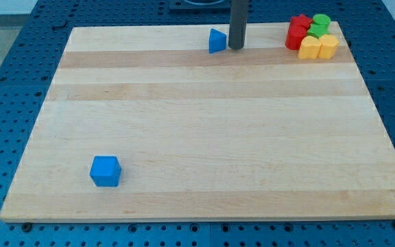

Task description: Move the blue triangle to the reed star

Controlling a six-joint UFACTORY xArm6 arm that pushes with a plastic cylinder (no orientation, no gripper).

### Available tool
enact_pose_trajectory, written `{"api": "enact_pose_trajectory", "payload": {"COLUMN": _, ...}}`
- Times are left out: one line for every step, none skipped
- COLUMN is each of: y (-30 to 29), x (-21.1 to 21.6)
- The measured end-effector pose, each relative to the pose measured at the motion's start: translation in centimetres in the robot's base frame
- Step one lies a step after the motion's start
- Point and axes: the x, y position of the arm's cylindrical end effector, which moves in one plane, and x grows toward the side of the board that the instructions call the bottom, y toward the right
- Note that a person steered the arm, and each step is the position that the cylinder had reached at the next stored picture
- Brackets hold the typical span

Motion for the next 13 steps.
{"api": "enact_pose_trajectory", "payload": {"y": -1.4, "x": 2.3}}
{"api": "enact_pose_trajectory", "payload": {"y": -4.7, "x": 3.2}}
{"api": "enact_pose_trajectory", "payload": {"y": -7.3, "x": 3.0}}
{"api": "enact_pose_trajectory", "payload": {"y": -7.4, "x": 2.1}}
{"api": "enact_pose_trajectory", "payload": {"y": -6.1, "x": 1.0}}
{"api": "enact_pose_trajectory", "payload": {"y": -4.7, "x": 0.6}}
{"api": "enact_pose_trajectory", "payload": {"y": -7.7, "x": 0.6}}
{"api": "enact_pose_trajectory", "payload": {"y": -11.1, "x": 0.1}}
{"api": "enact_pose_trajectory", "payload": {"y": -9.5, "x": -1.4}}
{"api": "enact_pose_trajectory", "payload": {"y": -5.2, "x": -3.1}}
{"api": "enact_pose_trajectory", "payload": {"y": -1.7, "x": -4.2}}
{"api": "enact_pose_trajectory", "payload": {"y": 1.2, "x": -4.9}}
{"api": "enact_pose_trajectory", "payload": {"y": 1.5, "x": -5.3}}
